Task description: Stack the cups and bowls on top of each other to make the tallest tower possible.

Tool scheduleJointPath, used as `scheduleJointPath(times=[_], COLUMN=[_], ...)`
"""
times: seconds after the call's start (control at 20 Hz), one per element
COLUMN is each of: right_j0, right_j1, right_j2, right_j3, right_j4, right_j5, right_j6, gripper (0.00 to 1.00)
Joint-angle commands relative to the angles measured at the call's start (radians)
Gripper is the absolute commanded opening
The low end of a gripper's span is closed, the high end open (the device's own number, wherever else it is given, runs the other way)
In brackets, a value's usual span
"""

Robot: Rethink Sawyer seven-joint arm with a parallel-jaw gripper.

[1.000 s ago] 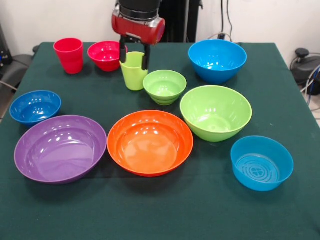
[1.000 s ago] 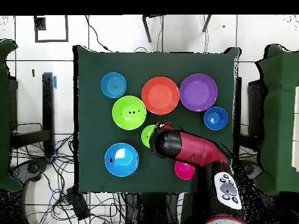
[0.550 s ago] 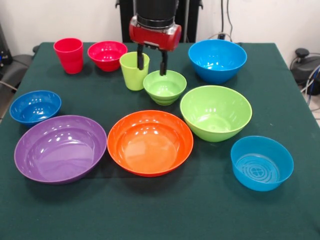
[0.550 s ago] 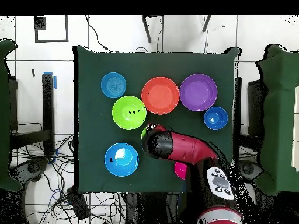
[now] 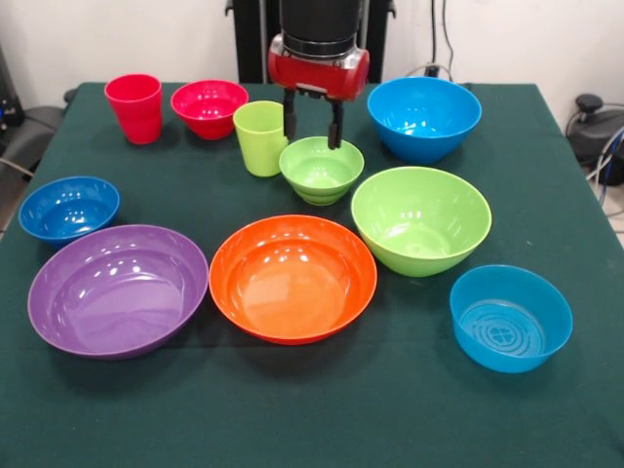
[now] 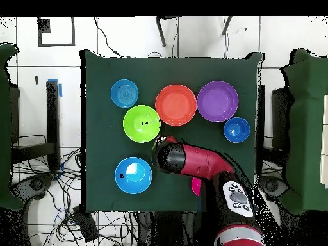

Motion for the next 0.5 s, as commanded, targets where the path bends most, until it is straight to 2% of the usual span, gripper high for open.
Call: scheduleJointPath(times=[0.05, 0.5], right_j0=[-0.005, 0.003], right_j1=[0.002, 0.003], right_j2=[0.096, 0.088], right_j3=[0.056, 0.098], right_j4=[-0.054, -0.067], right_j5=[0.007, -0.035], right_j6=[0.032, 0.050], gripper=[1.00, 1.00])
